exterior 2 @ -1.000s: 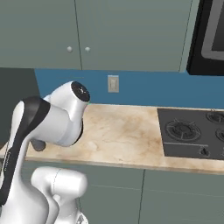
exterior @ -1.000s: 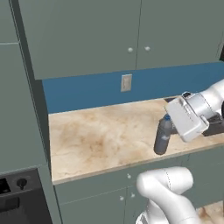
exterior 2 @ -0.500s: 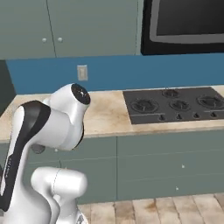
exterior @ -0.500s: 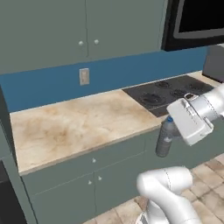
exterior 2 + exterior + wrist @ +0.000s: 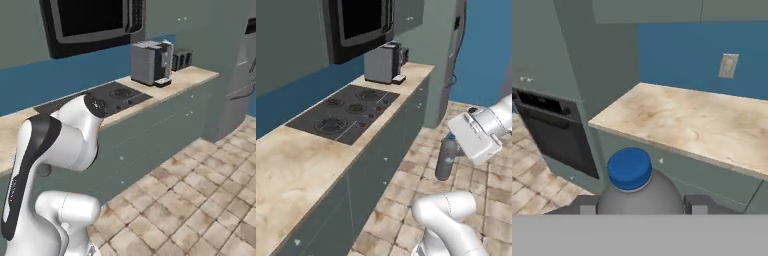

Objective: Place the drinks on the dining counter in a tight cluster.

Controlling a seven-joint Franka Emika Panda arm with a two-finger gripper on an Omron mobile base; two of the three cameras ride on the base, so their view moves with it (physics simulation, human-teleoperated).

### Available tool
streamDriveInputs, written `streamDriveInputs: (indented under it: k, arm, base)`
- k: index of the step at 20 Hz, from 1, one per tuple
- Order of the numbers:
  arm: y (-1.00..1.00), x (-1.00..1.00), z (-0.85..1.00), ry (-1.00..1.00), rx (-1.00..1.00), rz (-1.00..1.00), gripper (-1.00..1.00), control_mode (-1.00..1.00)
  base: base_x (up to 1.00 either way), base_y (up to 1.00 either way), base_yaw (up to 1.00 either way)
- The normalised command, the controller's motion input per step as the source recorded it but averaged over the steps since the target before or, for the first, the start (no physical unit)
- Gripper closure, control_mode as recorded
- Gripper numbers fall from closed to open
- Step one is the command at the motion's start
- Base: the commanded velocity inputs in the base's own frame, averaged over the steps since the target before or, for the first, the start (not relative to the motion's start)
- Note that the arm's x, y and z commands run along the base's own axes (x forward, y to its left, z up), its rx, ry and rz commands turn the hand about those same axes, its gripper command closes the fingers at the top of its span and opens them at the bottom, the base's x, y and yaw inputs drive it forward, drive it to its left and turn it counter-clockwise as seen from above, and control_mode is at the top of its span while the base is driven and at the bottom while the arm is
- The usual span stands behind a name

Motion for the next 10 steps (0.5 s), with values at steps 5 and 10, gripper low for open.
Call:
streamDriveInputs:
  k: [5, 10]
  arm:
    - [0.0, 0.0, 0.0, 0.0, 0.0, 0.0, 1.0, 1.0]
    - [0.0, 0.0, 0.0, 0.0, 0.0, 0.0, 1.0, 1.0]
  base:
    - [0.0, 0.0, -1.0]
    - [0.0, 0.01, -1.0]
